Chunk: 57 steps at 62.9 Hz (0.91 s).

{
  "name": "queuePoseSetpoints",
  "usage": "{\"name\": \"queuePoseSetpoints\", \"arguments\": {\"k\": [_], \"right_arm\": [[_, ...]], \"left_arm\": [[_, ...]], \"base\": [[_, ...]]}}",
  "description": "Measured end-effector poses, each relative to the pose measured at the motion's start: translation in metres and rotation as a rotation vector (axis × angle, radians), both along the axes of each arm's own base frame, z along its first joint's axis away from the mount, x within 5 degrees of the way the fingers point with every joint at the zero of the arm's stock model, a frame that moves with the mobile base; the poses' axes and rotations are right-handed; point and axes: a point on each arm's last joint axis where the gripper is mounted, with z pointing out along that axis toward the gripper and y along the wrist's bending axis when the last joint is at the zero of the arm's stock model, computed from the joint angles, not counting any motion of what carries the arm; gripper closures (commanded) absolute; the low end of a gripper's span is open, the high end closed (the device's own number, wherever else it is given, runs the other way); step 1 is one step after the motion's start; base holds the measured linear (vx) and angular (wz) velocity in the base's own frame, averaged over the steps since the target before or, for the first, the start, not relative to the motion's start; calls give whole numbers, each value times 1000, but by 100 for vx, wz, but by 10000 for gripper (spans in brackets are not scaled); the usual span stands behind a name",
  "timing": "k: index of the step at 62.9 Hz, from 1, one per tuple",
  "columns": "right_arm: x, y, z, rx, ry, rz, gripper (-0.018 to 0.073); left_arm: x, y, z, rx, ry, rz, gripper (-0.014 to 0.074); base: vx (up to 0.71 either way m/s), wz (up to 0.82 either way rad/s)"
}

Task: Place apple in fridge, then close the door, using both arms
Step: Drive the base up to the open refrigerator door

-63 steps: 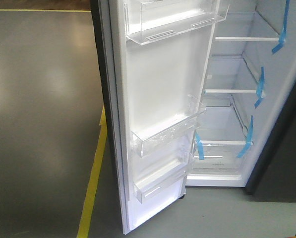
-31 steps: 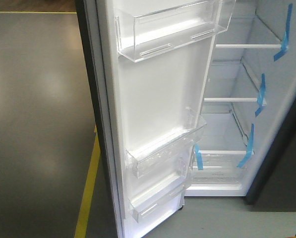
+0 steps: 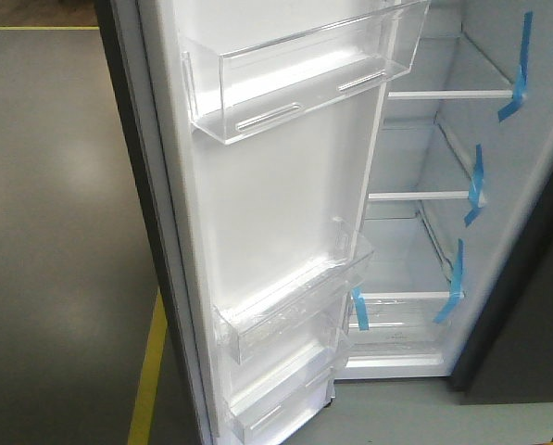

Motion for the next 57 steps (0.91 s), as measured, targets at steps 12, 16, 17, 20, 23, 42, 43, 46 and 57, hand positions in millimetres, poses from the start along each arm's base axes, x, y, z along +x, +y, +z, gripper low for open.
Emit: {"name": "queuePoseSetpoints", "arguments": {"k": [12, 16, 17, 20, 23, 42, 43, 46, 57], "right_arm": [[0, 0, 0, 0, 0, 0, 186], [0, 0, 0, 0, 0, 0, 186], [0, 0, 0, 0, 0, 0, 186], [0, 0, 0, 0, 0, 0, 186], [0, 0, 0, 0, 0, 0, 186], [0, 0, 0, 0, 0, 0, 186], [0, 0, 0, 0, 0, 0, 186], [0, 0, 0, 0, 0, 0, 186], [0, 0, 0, 0, 0, 0, 186]], "left_arm": [[0, 0, 0, 0, 0, 0, 603], [0, 0, 0, 0, 0, 0, 603], [0, 0, 0, 0, 0, 0, 603], [0, 0, 0, 0, 0, 0, 603], [0, 0, 0, 0, 0, 0, 603], [0, 0, 0, 0, 0, 0, 603], [0, 0, 0, 0, 0, 0, 603], [0, 0, 0, 0, 0, 0, 603], [0, 0, 0, 0, 0, 0, 603]], "base": [[8, -6], [8, -5], [8, -5], [7, -4], [7, -3], [5, 3], [4, 5], [3, 4], [1, -1]]}}
